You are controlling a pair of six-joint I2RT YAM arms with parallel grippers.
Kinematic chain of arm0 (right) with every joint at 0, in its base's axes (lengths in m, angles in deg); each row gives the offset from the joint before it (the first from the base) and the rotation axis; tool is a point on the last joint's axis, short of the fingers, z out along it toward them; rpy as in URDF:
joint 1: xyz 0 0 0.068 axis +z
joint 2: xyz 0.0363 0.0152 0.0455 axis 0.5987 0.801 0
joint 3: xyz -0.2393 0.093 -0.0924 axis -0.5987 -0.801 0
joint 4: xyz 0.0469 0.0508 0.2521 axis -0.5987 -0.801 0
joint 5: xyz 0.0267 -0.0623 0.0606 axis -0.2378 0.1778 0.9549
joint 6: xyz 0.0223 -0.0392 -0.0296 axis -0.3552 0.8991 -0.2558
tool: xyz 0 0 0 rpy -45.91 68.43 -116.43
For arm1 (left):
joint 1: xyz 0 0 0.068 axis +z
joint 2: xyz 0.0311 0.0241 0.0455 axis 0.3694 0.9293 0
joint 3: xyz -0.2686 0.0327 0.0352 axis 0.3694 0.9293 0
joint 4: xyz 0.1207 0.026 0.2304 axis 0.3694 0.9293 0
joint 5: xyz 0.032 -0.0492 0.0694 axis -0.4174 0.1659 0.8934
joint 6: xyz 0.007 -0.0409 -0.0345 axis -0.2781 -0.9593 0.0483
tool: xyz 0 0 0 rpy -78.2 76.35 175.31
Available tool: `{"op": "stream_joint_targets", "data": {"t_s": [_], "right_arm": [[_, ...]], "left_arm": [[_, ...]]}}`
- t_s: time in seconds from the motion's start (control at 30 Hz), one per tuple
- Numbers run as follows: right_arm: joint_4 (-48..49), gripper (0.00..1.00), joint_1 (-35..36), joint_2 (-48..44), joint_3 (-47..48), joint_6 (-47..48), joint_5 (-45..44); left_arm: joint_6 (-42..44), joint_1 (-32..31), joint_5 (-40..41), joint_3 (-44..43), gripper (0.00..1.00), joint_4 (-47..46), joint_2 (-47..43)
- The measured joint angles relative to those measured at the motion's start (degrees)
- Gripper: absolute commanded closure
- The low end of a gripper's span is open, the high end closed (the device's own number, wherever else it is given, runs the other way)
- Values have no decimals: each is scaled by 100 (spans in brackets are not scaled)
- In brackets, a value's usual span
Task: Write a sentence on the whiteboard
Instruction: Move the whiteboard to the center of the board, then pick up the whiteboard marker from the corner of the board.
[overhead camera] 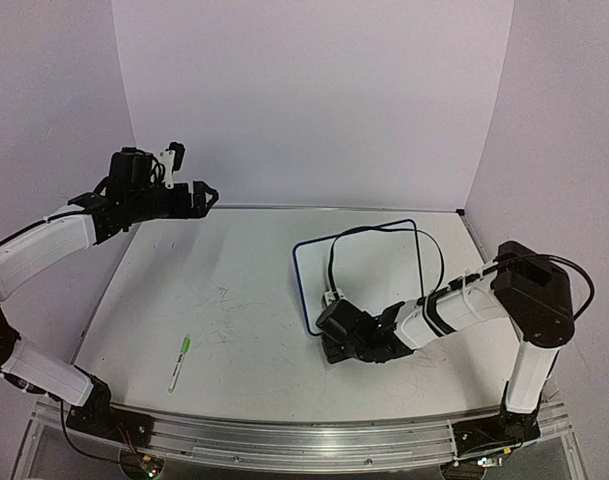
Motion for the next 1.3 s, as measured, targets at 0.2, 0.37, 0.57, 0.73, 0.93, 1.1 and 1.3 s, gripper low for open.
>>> {"op": "stream_joint_targets", "data": {"t_s": [0.2, 0.37, 0.57, 0.73, 0.93, 1.1, 1.3], "right_arm": [[437, 100, 503, 0, -122, 360, 118], [738, 60, 639, 0, -281, 484, 101], [896, 35, 684, -140, -325, 718, 316], [947, 16, 692, -911, -599, 782, 549], [932, 13, 692, -2148, -1115, 805, 875], [746, 13, 689, -2930, -1400, 786, 942], [585, 13, 689, -3544, -1472, 633, 712]], "left_arm": [[-612, -7, 313, 469, 1, 11, -15], [-1323, -7, 411, 1079, 1, 452, -358], [-1868, -16, 403, 1261, 14, 1484, -650], [-2185, -218, 284, 1615, 18, 2278, -643], [-2480, -862, 288, 2053, 27, 2971, -279], [-2673, -1299, 365, 2141, 34, 3106, 329], [-2845, -1410, 743, 2173, 41, 3005, 969]]}}
